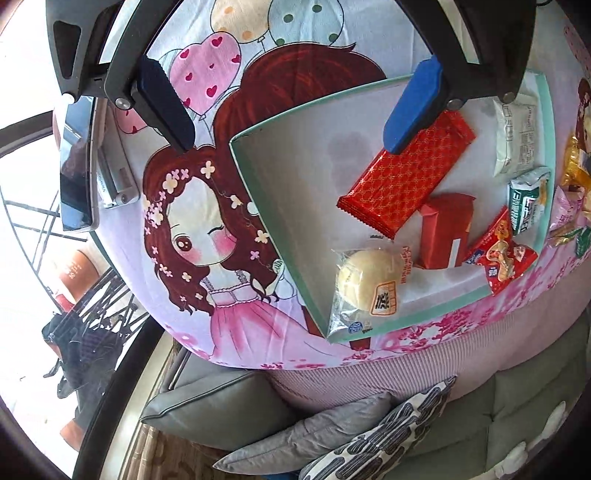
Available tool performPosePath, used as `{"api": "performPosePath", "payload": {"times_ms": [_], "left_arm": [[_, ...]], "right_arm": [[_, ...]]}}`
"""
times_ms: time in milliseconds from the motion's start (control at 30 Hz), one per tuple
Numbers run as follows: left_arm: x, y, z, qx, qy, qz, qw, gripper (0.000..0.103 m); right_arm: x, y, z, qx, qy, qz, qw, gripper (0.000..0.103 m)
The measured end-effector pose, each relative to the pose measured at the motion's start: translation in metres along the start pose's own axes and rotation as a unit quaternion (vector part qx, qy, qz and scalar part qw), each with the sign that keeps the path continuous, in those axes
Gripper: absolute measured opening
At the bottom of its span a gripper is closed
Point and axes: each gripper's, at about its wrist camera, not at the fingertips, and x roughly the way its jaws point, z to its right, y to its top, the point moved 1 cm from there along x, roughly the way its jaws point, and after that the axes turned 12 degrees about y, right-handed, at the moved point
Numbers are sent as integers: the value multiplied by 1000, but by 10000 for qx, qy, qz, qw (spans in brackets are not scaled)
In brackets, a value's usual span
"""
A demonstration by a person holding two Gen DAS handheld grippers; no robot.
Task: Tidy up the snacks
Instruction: 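Move the left tool over the jelly cup while the right approaches the orange bread bag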
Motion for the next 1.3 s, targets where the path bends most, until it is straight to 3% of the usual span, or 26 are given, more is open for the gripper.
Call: {"api": "performPosePath", "payload": {"times_ms": [300,500,700,967,1200,1300], "left_arm": [[2,3,-12,-134,62,-18,9999,101],[0,9,-58,-594,514,109,9969,101],[0,10,-111,-1035,1070,189,9887,101],[-3,10,-144,-1395,1341,250,9808,101],[9,9,-150,-1400,1640,102,9764,101],[17,7,-156,-1447,1525,-73,9776,101]], "right_arm": [[8,4,-35,-135,551,44,9984,103],[3,9,-88,-556,1198,161,9911,103],[-2,2,-132,-890,1818,311,9788,103],[2,-7,-176,-1192,2267,267,9663,103],[4,-16,-204,-1541,2365,186,9591,103],[5,-19,-211,-1528,2462,114,9570,103]]}}
